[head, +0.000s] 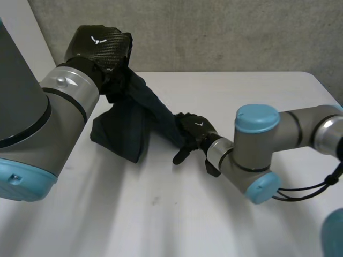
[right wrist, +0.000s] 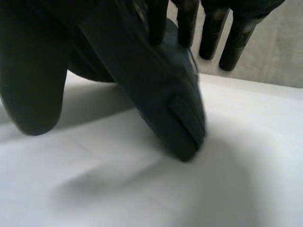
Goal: Fold the shorts.
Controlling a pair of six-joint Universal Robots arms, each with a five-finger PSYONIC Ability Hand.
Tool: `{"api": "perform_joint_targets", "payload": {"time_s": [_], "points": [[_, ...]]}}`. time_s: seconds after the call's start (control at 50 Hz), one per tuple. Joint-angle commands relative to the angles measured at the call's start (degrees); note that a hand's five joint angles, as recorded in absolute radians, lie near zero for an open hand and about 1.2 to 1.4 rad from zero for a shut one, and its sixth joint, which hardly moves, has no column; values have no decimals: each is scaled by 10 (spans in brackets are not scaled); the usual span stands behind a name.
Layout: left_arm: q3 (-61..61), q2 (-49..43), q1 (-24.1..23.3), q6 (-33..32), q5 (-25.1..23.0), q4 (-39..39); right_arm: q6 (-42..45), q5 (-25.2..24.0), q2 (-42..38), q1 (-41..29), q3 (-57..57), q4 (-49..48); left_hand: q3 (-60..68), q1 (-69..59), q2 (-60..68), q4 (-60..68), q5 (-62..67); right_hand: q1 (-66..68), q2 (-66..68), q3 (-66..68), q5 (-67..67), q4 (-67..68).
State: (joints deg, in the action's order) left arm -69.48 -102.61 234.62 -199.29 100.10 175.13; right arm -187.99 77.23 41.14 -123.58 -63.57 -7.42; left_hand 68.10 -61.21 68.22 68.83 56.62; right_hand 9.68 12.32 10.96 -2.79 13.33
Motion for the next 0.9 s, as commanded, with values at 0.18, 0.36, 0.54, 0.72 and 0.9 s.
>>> {"api": "perform_joint_targets", "payload": {"time_s": [0.18,0.36,0.54,0.72,0.9], "points": [[-8,40,14,-2,-3,-51,226,108,178,40,-19,-24,119,-188,118,112,134,703,677,690,-672,667],[1,94,57,-5,-8,-166,466,68,365,63,-32,131,119,-188,118,112,134,703,677,690,-672,667],[2,201,54,-4,-14,-256,492,58,486,71,34,334,119,-188,118,112,134,703,677,690,-672,667],[9,243,58,5,-33,-250,479,66,504,72,35,364,119,-188,118,112,134,703,677,690,-672,667],[-3,102,60,12,-33,-198,475,67,387,78,20,362,119,-188,118,112,134,703,677,690,-672,667]]}}
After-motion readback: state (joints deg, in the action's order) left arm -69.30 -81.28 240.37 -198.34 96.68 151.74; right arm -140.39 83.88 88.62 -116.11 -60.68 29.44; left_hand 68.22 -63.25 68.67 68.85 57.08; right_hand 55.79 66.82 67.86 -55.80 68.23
